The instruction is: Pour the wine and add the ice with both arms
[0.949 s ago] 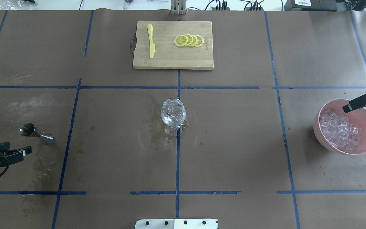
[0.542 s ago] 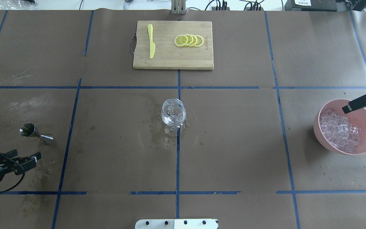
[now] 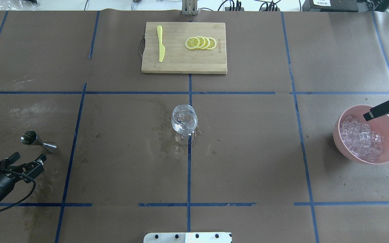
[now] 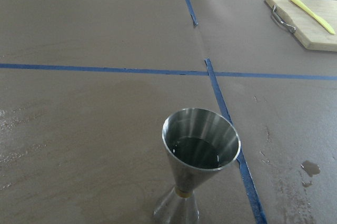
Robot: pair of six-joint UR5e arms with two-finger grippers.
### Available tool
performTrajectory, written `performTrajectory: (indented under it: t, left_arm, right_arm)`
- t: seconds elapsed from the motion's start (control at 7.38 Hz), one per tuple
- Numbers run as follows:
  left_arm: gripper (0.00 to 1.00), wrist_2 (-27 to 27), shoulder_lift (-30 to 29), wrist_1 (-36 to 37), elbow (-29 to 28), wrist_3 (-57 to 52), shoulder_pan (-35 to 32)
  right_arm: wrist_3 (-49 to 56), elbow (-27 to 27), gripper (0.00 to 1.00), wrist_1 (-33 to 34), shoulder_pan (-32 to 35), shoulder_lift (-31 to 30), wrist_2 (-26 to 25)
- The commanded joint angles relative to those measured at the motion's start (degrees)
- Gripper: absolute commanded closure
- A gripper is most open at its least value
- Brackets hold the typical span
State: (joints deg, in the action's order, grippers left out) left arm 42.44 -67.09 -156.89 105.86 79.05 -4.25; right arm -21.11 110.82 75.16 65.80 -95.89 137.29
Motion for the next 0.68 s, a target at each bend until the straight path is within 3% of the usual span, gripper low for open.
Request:
performTrajectory:
  t: [0.0,0.27,0.54]
  left_arm:
    - [0.02,-7.2,-2.4,-0.1,-4.9,0.1,1.0]
    - [0.02,-12.5,-4.4,0.0,-5.2,0.1,1.3]
    - [0.02,-16.3,-9.1,0.1,-9.9,-0.4,1.3]
  right_arm:
    - [0.0,-0.1,0.00,0.0,-0.1,0.0,0.0]
    - [-0.1,-0.1,0.00,0.1,-0.1,0.0,0.0]
    - [-0.1,-0.2,0.00,0.1,-0.1,0.0,-0.1]
